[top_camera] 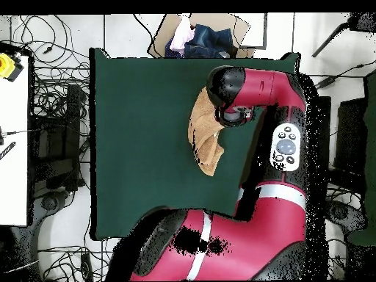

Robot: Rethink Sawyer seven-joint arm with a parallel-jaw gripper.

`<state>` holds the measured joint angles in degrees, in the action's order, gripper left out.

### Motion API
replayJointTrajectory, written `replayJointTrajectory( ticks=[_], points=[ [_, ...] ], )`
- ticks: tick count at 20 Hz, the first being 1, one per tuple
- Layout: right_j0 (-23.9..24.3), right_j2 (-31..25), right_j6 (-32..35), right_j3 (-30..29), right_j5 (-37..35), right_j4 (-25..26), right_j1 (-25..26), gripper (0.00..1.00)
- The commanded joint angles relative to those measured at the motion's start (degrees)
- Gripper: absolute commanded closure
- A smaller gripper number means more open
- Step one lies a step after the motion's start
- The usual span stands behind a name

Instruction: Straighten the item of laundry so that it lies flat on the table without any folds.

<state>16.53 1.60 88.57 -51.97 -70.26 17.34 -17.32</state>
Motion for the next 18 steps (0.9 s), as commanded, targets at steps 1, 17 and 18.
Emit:
replayJointTrajectory(
  ticks=[1, 17, 18],
  points=[
    [-1.0, 0.2, 2.0, -1.8, -1.2, 3.3, 2.5, 0.0],
    [1.9, -4.5, 10.8, -8.3, 27.8, -1.5, 2.4, 0.0],
    [1.8, -4.4, 10.7, -8.5, 28.2, -1.7, 2.4, 0.0]
  ],
)
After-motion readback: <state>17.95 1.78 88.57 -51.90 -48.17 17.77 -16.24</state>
